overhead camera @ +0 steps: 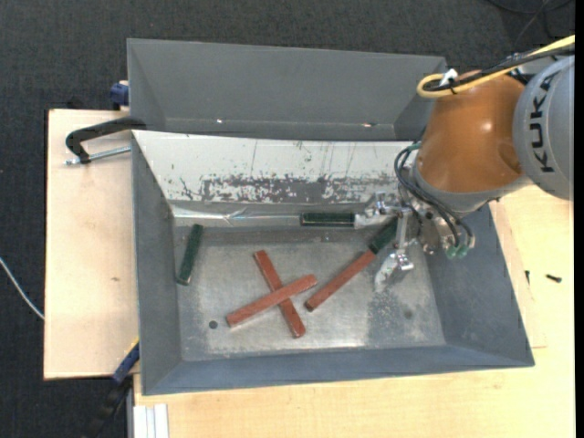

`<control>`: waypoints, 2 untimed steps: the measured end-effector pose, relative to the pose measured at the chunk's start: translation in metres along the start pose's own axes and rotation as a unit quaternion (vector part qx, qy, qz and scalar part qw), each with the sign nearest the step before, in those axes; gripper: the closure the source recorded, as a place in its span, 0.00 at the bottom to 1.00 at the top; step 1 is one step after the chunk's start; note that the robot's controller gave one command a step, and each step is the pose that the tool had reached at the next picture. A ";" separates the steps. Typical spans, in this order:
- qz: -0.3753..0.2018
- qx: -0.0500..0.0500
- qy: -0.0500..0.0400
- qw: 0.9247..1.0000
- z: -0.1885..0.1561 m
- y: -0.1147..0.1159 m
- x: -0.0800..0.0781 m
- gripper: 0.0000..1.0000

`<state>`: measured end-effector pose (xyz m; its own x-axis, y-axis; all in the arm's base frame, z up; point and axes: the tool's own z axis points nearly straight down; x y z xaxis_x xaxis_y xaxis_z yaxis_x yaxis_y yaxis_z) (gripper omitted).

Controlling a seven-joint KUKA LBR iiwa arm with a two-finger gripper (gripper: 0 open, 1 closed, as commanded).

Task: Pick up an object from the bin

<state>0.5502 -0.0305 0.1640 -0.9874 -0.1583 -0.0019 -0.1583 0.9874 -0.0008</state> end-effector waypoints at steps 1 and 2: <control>-0.164 0.000 -0.003 0.986 0.004 0.006 -0.017 0.00; -0.108 0.000 -0.004 0.994 0.039 -0.030 -0.045 0.00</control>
Offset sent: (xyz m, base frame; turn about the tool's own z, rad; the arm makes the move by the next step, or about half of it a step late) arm 0.0460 -0.0226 -0.0385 -0.2206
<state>0.5992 -0.0531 0.1253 -0.9301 -0.3672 -0.0095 -0.3672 0.9302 -0.0025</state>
